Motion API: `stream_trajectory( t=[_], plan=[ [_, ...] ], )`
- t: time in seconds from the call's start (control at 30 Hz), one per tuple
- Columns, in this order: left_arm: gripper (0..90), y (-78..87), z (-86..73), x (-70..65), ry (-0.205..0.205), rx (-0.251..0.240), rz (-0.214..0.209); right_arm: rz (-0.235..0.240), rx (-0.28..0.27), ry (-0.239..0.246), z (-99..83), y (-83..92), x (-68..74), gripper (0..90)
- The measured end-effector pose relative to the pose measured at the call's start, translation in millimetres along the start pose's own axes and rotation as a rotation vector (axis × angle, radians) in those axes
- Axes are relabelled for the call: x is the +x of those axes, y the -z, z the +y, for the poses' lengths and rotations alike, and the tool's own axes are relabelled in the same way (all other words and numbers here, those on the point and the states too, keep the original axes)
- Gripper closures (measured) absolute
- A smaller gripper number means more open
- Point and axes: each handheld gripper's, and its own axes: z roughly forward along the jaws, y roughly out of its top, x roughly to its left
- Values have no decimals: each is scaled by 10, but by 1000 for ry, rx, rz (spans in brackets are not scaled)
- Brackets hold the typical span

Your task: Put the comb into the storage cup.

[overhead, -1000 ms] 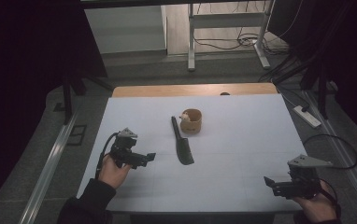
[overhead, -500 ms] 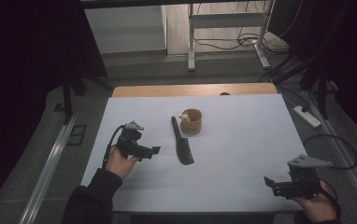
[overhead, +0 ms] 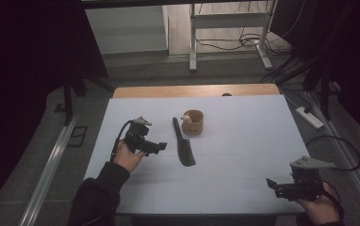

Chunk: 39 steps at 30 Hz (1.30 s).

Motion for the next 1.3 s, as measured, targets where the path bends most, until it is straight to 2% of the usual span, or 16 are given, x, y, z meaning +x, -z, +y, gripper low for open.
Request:
stream_trajectory(
  t=[0.43, 0.53, 1.03, 1.2, 1.3],
  plan=[
    [0, -173, 194, 53, -7, 16, 6, 2, 1, 1, 0, -1, -1, 0],
    [0, -259, 266, 73, -5, 18, -3, 2, 2, 1, -1, -2, -2, 0],
    [0, -467, 422, 124, -41, 58, 2, 2, 5, 2, -3, -3, -2, 0],
    [55, -533, 461, 146, -66, 71, 19, 1, 6, 2, -2, -4, -2, 1],
    [171, -566, 473, 150, -92, 77, 34, 2, 6, 2, -2, -5, -3, 1]
  ],
)
